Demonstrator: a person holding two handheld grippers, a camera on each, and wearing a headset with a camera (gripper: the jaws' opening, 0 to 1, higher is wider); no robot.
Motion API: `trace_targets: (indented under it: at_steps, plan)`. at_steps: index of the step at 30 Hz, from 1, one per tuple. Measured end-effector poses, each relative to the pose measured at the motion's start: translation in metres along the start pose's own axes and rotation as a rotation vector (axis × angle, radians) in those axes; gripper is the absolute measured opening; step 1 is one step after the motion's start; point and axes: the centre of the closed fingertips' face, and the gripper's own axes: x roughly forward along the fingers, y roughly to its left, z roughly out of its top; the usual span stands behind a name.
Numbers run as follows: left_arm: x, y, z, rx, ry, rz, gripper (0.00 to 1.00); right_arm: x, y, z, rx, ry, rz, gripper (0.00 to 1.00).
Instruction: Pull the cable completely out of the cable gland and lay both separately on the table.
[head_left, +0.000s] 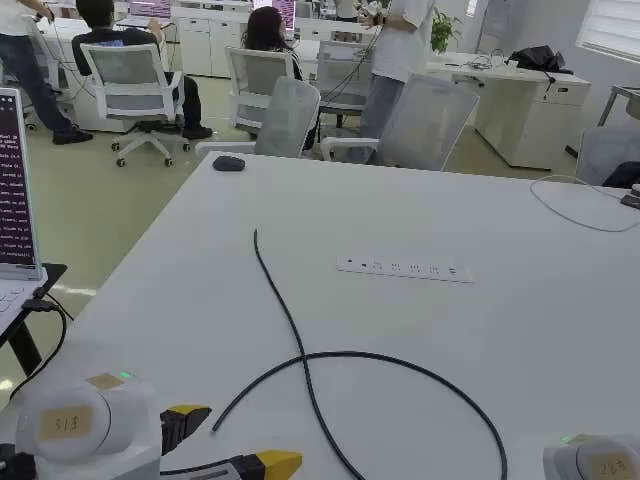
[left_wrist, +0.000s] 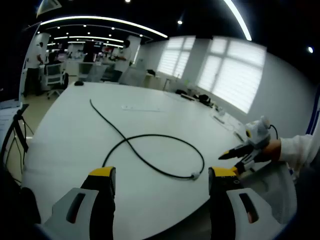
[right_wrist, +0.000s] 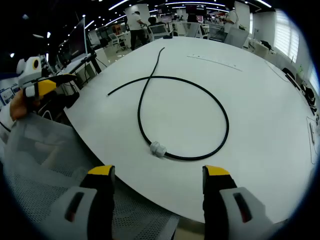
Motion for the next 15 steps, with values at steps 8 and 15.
trace_targets:
  at_steps: [8, 15]
  plan:
    - [-0.0001, 0.0011, -0.001, -0.002, 0.005, 0.004, 0.74, 0.0004, 0.0012, -0.0016, 0.01, 0.009, 0.01, 0.74]
    - [-0.0004, 0.0025, -0.0008, -0.011, 0.004, 0.007, 0.74, 0.0007, 0.0004, -0.0006, 0.012, 0.004, 0.009, 0.74]
